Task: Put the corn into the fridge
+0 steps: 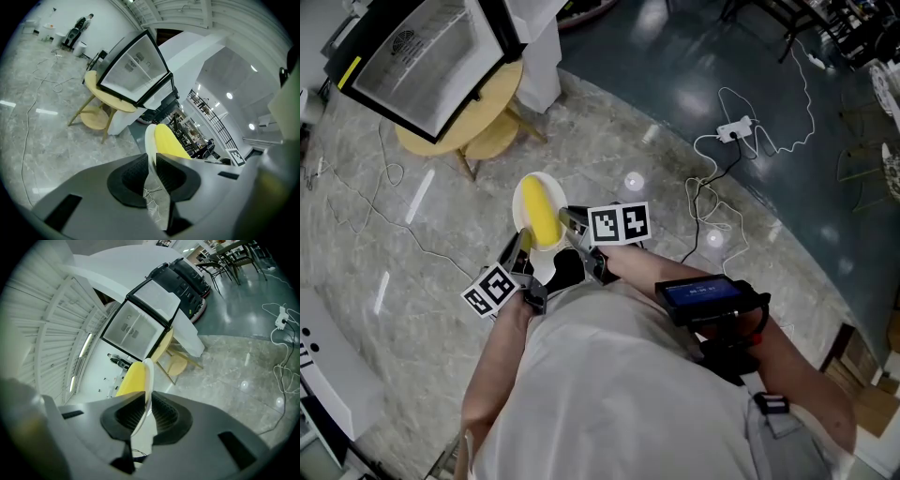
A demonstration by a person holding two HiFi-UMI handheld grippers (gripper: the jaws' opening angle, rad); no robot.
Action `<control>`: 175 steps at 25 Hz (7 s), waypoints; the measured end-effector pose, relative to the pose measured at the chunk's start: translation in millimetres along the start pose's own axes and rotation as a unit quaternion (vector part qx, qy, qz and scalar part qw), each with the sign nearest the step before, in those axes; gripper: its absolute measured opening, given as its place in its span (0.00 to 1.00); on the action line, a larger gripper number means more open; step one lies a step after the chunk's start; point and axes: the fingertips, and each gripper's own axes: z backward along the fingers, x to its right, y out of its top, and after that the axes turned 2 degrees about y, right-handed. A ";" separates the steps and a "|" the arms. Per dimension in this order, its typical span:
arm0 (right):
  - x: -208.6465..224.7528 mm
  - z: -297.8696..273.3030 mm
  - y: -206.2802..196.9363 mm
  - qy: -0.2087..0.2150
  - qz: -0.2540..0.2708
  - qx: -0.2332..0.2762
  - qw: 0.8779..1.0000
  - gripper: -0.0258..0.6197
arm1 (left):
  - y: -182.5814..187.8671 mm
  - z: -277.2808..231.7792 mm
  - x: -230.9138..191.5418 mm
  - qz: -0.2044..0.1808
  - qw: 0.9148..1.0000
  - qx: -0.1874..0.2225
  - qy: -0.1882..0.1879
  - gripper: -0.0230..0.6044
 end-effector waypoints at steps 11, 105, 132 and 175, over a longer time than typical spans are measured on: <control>6.7 -4.6 2.1 0.004 0.001 -0.004 1.000 0.11 | 0.3 -7.2 -3.2 -0.002 1.000 0.000 0.003 0.12; -24.3 -276.2 248.8 0.052 0.073 -0.087 0.992 0.11 | 289.6 -158.4 -116.6 0.034 0.996 0.060 0.055 0.12; -20.5 -374.4 309.9 0.089 0.131 -0.203 0.966 0.11 | 351.8 -202.8 -161.7 0.102 0.979 0.118 0.132 0.12; 13.5 -358.5 234.0 0.149 0.208 -0.316 0.914 0.11 | 245.9 -180.6 -170.4 0.172 0.932 0.226 0.225 0.12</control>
